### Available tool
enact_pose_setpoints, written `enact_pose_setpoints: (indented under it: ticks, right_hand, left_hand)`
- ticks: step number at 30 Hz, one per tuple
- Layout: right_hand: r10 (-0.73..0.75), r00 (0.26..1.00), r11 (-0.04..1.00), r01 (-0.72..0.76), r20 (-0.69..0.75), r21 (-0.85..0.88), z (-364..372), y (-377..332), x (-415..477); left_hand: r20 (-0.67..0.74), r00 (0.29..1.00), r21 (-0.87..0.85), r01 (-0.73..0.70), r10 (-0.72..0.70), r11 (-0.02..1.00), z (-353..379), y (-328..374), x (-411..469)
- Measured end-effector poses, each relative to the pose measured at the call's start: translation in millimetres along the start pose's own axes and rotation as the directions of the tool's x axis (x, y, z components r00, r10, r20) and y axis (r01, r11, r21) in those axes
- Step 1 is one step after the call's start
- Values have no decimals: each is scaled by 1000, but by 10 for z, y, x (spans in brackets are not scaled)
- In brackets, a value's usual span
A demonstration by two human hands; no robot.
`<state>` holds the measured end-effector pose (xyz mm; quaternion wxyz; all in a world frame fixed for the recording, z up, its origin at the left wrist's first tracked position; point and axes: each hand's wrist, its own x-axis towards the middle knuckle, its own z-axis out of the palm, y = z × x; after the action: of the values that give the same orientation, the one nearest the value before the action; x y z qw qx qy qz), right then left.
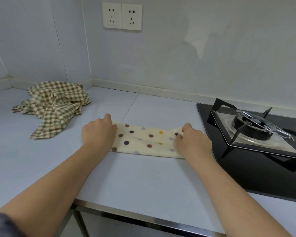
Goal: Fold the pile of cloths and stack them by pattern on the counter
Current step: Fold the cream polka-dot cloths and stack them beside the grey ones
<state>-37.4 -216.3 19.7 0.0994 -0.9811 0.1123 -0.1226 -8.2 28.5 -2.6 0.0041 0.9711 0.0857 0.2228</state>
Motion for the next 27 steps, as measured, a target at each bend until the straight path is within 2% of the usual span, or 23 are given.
enact_pose_setpoints:
  ticks: [1, 3, 4, 5, 6, 8, 9, 10, 12, 14, 15, 18, 21, 23, 25, 27]
  right_hand:
    - [-55, 996, 998, 54, -66, -20, -4, -9, -1]
    - [-202, 956, 978, 206, -214, -3, 0, -36, -27]
    - [-248, 941, 963, 266, -230, 47, 4, -69, -50]
    - [-271, 941, 952, 293, -201, 90, 22, -97, -73]
    - [-281, 951, 949, 295, -132, 107, 51, -127, -97]
    - [-291, 956, 956, 290, 22, 39, 113, -127, -93]
    - [-289, 956, 957, 289, 47, 15, 130, -97, -70]
    - [-288, 957, 957, 287, 41, 26, 132, -62, -48]
    - [-326, 945, 937, 325, -8, 126, 108, -34, -33]
    - [-375, 927, 902, 366, -2, 231, 95, -68, -58]
    - [-393, 919, 897, 375, 32, 234, 101, -94, -76]
    - [-414, 907, 904, 400, 76, 151, 139, -106, -59]
    - [-410, 912, 878, 402, -24, 258, 114, -54, -31]
    - [-458, 889, 842, 432, 2, 323, 112, -64, -54]
    - [-497, 862, 852, 462, 101, 248, 141, -73, -80]
    - [-472, 870, 874, 442, 144, 202, 142, -53, -77]
  left_hand:
    - [-85, 996, -44, -32, 28, 999, -1, -7, -3]
    - [-245, 955, -145, -208, 169, 967, -11, -2, 3]
    - [-248, 932, -179, -313, 265, 933, -18, -5, 5]
    - [-164, 921, -235, -383, 353, 893, -41, 10, -14]
    - [-14, 905, -294, -411, 426, 863, -54, 24, -42]
    - [290, 831, -284, -399, 474, 872, -68, 55, -106]
    - [351, 826, -206, -390, 440, 897, -83, 73, -127]
    - [322, 865, -106, -372, 386, 922, -125, 93, -127]
    - [84, 949, 8, -307, 305, 952, -277, 129, -85]
    - [-106, 924, -103, -378, 368, 920, -330, 158, -81]
    - [-114, 897, -196, -442, 427, 875, -341, 175, -108]
    - [31, 822, -370, -519, 569, 771, -263, 215, -204]
    - [-45, 848, -505, -475, 527, 721, -270, 184, -188]
    - [-40, 850, -607, -438, 525, 663, -273, 139, -158]
    - [86, 794, -698, -384, 602, 605, -259, 101, -162]
    - [175, 730, -728, -356, 660, 586, -252, 86, -164]
